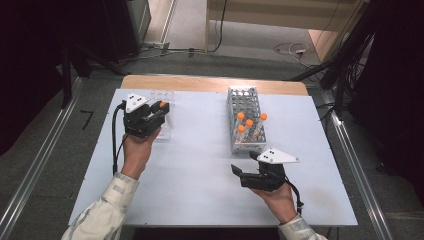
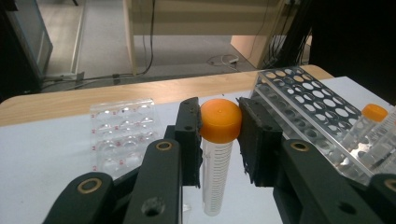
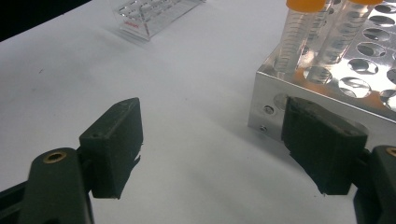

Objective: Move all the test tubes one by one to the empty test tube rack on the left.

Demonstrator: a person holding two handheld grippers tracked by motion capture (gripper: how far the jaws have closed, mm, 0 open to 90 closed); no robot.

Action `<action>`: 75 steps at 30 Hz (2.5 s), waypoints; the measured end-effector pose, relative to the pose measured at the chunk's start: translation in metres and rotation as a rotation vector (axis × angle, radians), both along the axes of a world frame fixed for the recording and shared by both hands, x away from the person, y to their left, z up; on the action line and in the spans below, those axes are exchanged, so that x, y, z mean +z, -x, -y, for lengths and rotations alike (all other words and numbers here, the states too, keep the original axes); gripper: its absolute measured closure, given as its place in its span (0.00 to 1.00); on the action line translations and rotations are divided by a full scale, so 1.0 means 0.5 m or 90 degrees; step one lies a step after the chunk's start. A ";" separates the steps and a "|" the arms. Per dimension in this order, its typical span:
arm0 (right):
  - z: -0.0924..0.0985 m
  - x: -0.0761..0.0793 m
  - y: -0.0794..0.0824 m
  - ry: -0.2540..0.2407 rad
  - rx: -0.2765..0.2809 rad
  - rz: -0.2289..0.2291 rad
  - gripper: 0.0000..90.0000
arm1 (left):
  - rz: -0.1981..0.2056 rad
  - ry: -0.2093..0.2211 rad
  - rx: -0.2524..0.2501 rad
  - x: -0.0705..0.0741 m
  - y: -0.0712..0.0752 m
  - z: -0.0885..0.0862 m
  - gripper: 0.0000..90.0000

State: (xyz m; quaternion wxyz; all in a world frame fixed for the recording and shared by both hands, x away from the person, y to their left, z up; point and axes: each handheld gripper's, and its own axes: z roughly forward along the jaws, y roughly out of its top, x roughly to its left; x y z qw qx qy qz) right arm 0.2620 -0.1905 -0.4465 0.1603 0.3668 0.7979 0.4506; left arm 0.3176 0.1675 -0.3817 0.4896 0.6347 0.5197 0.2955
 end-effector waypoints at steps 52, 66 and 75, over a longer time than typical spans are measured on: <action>0.005 0.001 0.001 -0.004 -0.003 0.002 0.22 | -0.029 -0.088 0.121 -0.074 -0.074 -0.071 0.77; 0.004 -0.002 0.000 0.000 -0.001 0.001 0.22 | -0.053 -0.098 0.111 -0.091 -0.075 -0.063 0.66; 0.010 -0.004 -0.005 0.001 -0.015 0.002 0.23 | -0.056 -0.085 0.093 -0.082 -0.056 -0.060 0.34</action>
